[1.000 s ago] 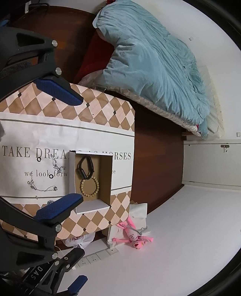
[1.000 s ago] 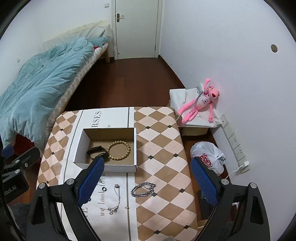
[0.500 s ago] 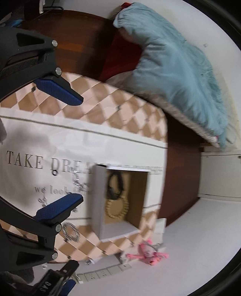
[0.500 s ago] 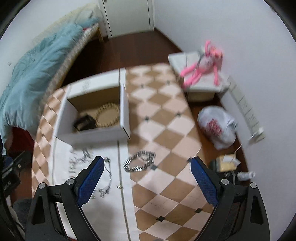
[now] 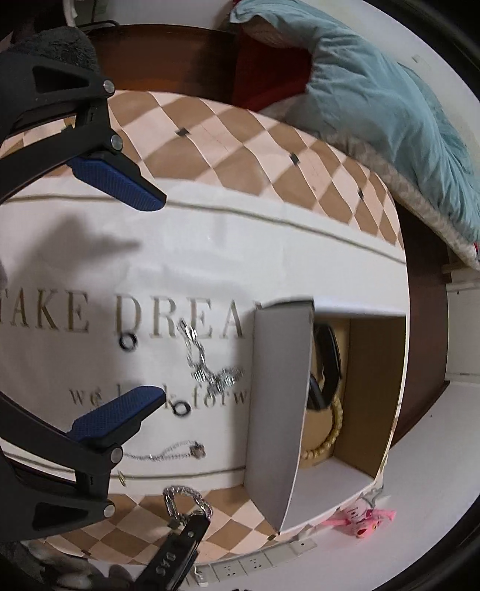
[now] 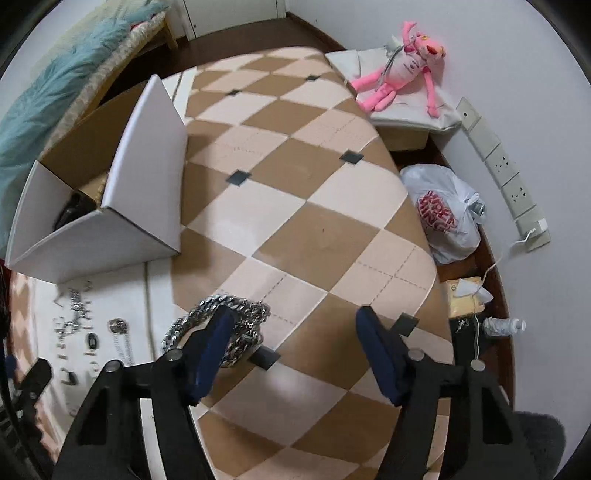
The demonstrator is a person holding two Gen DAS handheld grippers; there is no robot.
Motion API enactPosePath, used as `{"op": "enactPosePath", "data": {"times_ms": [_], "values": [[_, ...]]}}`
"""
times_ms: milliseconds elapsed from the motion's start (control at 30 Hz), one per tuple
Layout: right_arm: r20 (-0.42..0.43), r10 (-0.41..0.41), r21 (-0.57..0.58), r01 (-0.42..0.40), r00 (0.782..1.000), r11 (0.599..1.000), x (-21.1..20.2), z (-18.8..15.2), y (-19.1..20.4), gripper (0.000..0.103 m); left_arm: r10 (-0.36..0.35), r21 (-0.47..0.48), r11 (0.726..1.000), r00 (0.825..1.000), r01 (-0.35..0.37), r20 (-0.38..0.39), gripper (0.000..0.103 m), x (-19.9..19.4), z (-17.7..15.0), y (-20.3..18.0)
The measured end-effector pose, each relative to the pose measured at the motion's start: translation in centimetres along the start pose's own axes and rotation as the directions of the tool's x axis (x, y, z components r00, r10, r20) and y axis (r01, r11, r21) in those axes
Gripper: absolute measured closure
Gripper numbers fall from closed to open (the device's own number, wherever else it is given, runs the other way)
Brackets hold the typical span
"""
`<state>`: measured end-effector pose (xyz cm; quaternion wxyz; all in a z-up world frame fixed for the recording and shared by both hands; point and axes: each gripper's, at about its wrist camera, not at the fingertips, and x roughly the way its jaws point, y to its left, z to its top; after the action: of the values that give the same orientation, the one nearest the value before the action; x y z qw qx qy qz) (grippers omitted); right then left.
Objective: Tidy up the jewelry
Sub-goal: 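Grasp the silver chain bracelet with the right tool while the left tool grasps a silver necklace, then lower both held pieces into the white box and open both tools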
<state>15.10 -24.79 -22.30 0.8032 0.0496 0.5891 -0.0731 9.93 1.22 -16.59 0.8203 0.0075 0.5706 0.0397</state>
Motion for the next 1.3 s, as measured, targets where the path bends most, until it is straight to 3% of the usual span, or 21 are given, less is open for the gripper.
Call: {"op": "enactPosePath", "data": {"times_ms": [33, 67, 100, 133, 167, 233, 433, 533, 567, 833, 1067, 1300], "values": [[0.007, -0.003, -0.021, 0.003, 1.000, 1.000, 0.2, 0.1, 0.4, 0.043, -0.005, 0.003, 1.000, 1.000, 0.005, 0.003, 0.007, 0.0, 0.1, -0.3], [0.018, 0.001, -0.038, 0.000, 1.000, 0.999, 0.1, 0.2, 0.6, 0.055, -0.011, 0.006, 1.000, 1.000, 0.011, 0.006, 0.007, 0.0, 0.2, -0.6], [0.031, 0.002, -0.064, 0.000, 1.000, 0.998, 0.1, 0.1, 1.0, 0.078, -0.023, 0.009, 1.000, 1.000, 0.023, 0.010, 0.007, -0.1, 0.2, -1.1], [0.041, 0.010, -0.091, -0.006, 0.999, 0.996, 0.0, 0.0, 1.4, 0.090, -0.031, 0.011, 0.999, 0.999, 0.031, 0.011, 0.007, 0.0, 0.3, -1.3], [0.042, 0.011, -0.110, -0.006, 0.999, 0.994, 0.0, -0.1, 1.7, 0.095, -0.044, 0.014, 0.999, 0.999, 0.044, 0.009, 0.007, 0.0, 0.4, -1.7], [0.038, 0.015, -0.125, -0.010, 0.999, 0.992, -0.1, -0.3, 1.5, 0.095, -0.072, 0.028, 0.997, 0.997, 0.072, 0.003, 0.007, 0.1, 0.5, -2.6], [0.027, 0.019, -0.017, -0.019, 0.999, 1.000, -0.6, -0.8, -2.7, 0.096, -0.144, 0.111, 0.983, 0.990, 0.144, -0.008, 0.011, 0.5, 0.6, -6.7], [0.024, 0.021, 0.014, -0.021, 0.999, 1.000, -0.9, -1.2, -3.9, 0.096, -0.169, 0.128, 0.977, 0.985, 0.172, -0.032, 0.035, 1.5, 1.0, -8.1], [0.024, 0.020, 0.018, -0.021, 1.000, 1.000, -1.0, -1.4, -4.0, 0.096, -0.172, 0.136, 0.975, 0.984, 0.176, -0.038, 0.038, 1.7, 1.0, -8.6], [0.024, 0.026, 0.028, -0.027, 0.999, 0.999, -1.2, -1.6, -4.1, 0.095, -0.153, 0.211, 0.965, 0.988, 0.155, -0.025, 0.094, 2.3, 1.5, -10.5], [0.055, 0.087, 0.045, -0.090, 0.995, 0.995, -2.8, -1.6, -3.6, 0.096, -0.202, 0.199, 0.960, 0.979, 0.196, 0.008, 0.095, 1.3, 1.3, -9.7], [0.117, 0.184, -0.001, -0.185, 0.976, 0.983, -7.5, -0.7, -1.9, 0.100, -0.266, 0.190, 0.951, 0.959, 0.244, 0.098, 0.095, -3.9, 1.8, -7.3]]}}
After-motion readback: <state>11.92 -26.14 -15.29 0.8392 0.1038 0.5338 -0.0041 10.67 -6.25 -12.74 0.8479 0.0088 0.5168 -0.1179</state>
